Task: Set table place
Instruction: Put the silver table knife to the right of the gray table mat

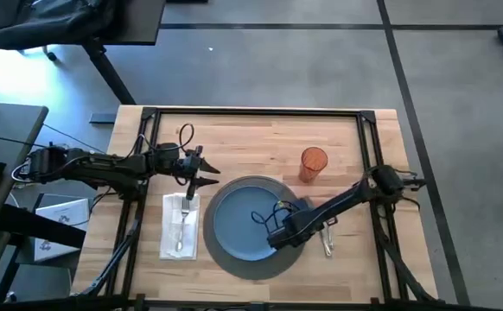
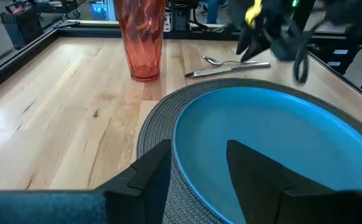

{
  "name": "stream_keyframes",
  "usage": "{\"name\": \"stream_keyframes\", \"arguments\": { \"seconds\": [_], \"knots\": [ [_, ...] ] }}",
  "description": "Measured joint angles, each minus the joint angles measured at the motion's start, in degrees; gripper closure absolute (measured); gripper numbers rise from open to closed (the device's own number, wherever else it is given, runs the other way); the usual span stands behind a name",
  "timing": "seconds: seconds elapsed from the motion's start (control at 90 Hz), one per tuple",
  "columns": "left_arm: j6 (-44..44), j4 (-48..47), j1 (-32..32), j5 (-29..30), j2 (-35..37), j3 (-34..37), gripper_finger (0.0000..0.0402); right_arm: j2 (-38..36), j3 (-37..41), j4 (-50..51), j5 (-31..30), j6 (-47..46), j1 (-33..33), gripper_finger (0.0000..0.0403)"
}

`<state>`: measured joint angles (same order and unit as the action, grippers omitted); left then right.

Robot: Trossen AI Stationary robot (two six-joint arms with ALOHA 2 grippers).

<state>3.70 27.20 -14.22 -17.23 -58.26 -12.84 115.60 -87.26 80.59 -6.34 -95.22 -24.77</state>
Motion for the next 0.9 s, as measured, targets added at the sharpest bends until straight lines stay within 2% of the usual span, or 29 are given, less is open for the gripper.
{"name": "stream_keyframes", "arguments": {
  "seconds": [0.189, 0.289, 0.4, 0.589, 0.744, 0.9],
  "knots": [
    [0.00, 0.02, 0.00, 0.02, 0.00, 0.00, 0.0259, -2.60, 0.66, -0.82, -8.55, 2.78, 0.42, 0.0291],
    [-0.01, -0.01, 0.00, 0.04, -0.02, 0.00, 0.0259, -3.58, 4.10, -1.83, -8.64, 3.81, 1.62, 0.0269],
    [0.00, -0.04, 0.00, 0.04, -0.01, 0.00, 0.0259, -4.73, 10.00, -8.83, -6.45, 5.94, 2.47, 0.0255],
    [-0.02, -0.08, 0.01, 0.04, -0.01, 0.00, 0.0259, -9.80, 19.88, -21.80, -6.78, 6.59, 2.57, 0.0261],
    [-0.03, -0.03, 0.01, 0.07, -0.02, 0.00, 0.0259, -13.83, 27.65, -25.89, -6.47, 4.12, 3.02, 0.0273],
    [-0.63, -0.02, 0.02, 1.81, -0.02, 0.00, 0.0259, -15.02, 32.08, -31.80, -6.94, 4.21, 3.87, 0.0274]
  ]
}}
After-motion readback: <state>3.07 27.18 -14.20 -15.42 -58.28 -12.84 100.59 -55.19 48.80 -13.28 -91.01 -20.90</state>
